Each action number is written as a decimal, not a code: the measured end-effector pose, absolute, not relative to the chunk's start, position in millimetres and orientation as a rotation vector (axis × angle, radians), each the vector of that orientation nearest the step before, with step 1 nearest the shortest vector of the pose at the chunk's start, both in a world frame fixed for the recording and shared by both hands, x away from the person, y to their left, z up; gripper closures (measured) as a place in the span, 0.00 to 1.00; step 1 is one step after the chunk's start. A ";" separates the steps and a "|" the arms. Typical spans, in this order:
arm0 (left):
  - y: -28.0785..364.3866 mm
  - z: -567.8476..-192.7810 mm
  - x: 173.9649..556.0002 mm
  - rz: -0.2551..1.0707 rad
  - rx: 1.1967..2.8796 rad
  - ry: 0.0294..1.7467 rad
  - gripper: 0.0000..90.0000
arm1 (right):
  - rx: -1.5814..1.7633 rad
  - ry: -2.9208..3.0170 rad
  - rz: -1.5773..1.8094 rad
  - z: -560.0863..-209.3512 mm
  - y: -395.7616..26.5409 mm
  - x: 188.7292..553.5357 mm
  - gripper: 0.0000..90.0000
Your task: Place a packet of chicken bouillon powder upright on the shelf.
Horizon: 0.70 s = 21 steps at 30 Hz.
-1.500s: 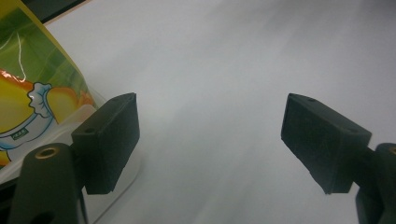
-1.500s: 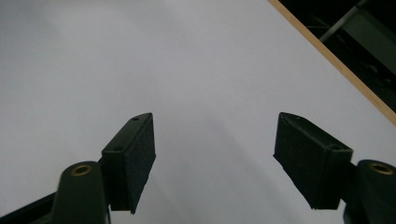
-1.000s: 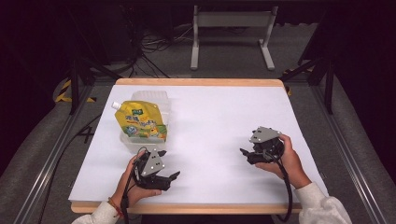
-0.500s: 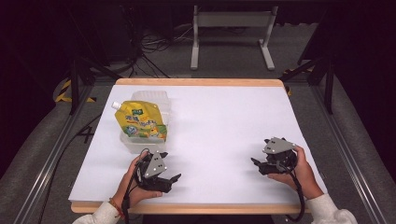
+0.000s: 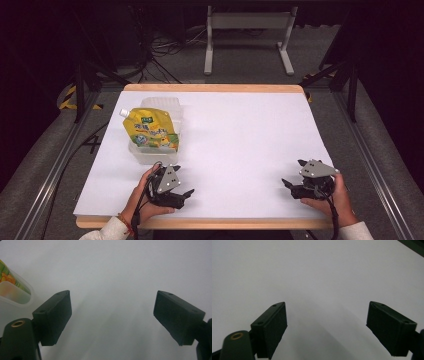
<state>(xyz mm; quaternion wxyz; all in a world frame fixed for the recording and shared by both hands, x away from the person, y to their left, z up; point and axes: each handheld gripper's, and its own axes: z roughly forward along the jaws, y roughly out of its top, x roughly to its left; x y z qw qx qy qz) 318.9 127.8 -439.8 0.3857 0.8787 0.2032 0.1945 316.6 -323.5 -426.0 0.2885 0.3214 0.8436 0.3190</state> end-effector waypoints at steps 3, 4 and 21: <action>130.6 -440.2 317.2 0.488 2.236 0.518 0.17 | 0.892 2.241 0.851 -431.8 -332.2 310.5 0.18; 131.8 -440.1 317.2 0.489 2.233 0.516 0.17 | 0.914 2.239 0.859 -432.9 -334.8 308.4 0.18; 139.2 -439.5 316.4 0.467 2.222 0.508 0.16 | 1.082 2.102 0.919 -441.9 -366.4 274.6 0.15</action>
